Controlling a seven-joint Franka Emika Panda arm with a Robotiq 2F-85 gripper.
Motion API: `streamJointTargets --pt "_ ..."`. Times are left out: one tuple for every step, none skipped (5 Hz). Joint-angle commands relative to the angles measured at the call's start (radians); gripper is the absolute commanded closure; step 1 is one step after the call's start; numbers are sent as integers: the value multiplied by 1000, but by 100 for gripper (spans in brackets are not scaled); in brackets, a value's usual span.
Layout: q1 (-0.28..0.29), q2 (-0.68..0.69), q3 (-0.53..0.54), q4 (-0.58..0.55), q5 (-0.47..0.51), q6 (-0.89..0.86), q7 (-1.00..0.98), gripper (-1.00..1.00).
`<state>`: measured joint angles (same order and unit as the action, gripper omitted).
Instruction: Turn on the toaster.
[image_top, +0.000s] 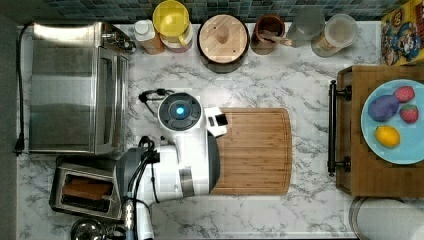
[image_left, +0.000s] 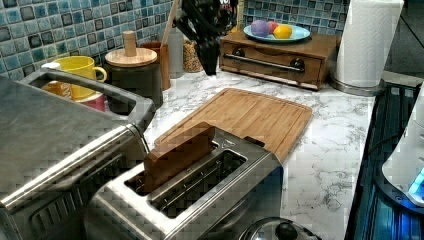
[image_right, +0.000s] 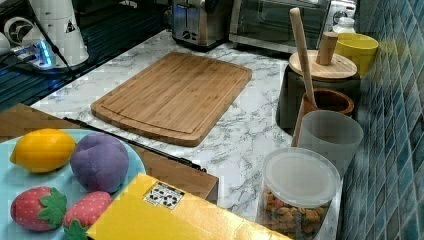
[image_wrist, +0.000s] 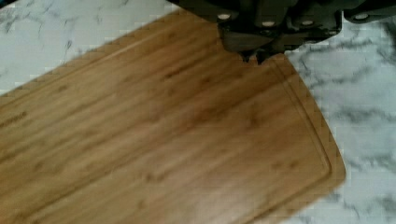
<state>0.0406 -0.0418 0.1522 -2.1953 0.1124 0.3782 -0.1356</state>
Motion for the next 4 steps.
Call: streamJointTargets --pt "64 -194 98 -214 120 71 -88 100" --pt "92 -249 133 -275 134 87 -87 100" --pt "128 -263 154 -308 156 106 -109 100" --pt "164 -265 152 -294 192 34 -168 100"
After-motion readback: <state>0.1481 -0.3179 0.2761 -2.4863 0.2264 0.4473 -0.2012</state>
